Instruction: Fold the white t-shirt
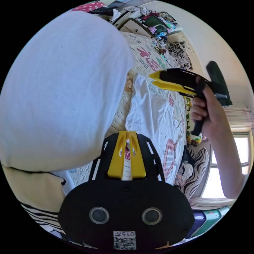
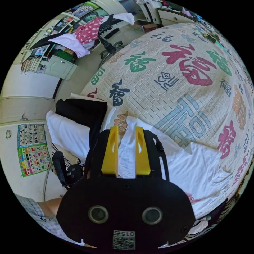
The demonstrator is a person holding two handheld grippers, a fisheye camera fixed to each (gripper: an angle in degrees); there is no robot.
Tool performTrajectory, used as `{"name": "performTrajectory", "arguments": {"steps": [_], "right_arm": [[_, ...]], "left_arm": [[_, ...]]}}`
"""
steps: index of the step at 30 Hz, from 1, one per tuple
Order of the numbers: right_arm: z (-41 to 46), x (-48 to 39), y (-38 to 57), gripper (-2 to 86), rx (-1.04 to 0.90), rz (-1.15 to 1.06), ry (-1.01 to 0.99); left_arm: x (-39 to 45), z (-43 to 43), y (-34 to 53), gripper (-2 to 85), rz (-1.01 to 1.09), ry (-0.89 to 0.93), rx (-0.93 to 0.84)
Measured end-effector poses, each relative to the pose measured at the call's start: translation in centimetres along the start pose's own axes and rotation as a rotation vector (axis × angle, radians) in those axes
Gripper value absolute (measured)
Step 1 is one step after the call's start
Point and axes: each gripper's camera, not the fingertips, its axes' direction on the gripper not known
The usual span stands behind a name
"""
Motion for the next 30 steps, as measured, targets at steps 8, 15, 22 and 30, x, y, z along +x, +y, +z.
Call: {"name": "performTrajectory", "arguments": {"steps": [8,15,22,30], "right_arm": [[4.4,-1.6,-5.0,5.7,-0.142,0.035,0.182],[1.9,-1.0,-4.4,-0.3,-0.09,-0.032,0.084],[-8.0,4.9,4.4,-0.2,0.19,0.008,-0.203],[-10.5,14.4,16.3,0.1,0.26,0.221,-0.179]], "left_arm": [[0.0,-3.0,1.1,-0.7,0.045,0.047,0.05],[2.3,-4.2,1.3,-0.8,0.121,0.017,0.07],[8.7,-5.0,3.5,-0.7,0.318,-0.002,0.07],[15.7,2.4,6.8,-0.6,0.486,0.03,-0.066]]}}
